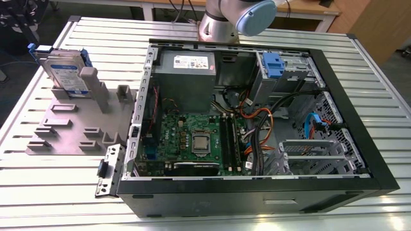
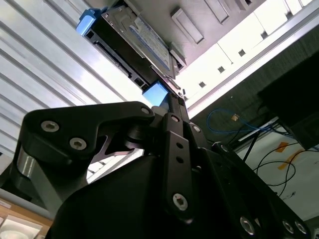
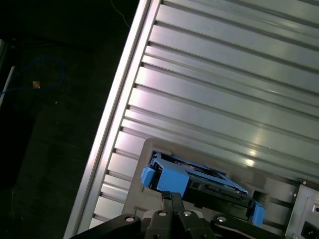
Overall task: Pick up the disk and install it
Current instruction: 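Pick up the disk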
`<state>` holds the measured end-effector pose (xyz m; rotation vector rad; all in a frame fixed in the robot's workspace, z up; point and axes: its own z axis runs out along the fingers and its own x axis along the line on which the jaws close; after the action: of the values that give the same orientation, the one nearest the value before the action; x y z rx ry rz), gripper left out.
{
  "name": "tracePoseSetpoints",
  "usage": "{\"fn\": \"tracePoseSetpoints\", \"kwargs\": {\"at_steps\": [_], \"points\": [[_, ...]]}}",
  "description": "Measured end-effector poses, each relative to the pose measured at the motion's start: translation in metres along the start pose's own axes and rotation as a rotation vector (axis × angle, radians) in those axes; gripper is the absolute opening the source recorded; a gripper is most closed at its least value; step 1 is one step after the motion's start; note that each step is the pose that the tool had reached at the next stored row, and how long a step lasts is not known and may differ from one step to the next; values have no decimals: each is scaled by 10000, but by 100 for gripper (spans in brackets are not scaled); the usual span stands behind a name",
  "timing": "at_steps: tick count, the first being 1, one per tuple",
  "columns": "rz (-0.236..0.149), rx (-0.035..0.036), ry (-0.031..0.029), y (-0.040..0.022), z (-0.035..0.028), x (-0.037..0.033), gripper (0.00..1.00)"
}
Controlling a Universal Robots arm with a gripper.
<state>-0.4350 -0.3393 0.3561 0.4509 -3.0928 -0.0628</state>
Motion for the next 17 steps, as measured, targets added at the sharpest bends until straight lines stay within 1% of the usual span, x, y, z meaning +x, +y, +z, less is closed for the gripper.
{"fn": "tracePoseSetpoints", "kwargs": {"at_steps": [7, 17], "points": [[-287, 2, 12, 0, 0, 0, 11], [-524, 5, 22, 0, 0, 0, 11]]}}
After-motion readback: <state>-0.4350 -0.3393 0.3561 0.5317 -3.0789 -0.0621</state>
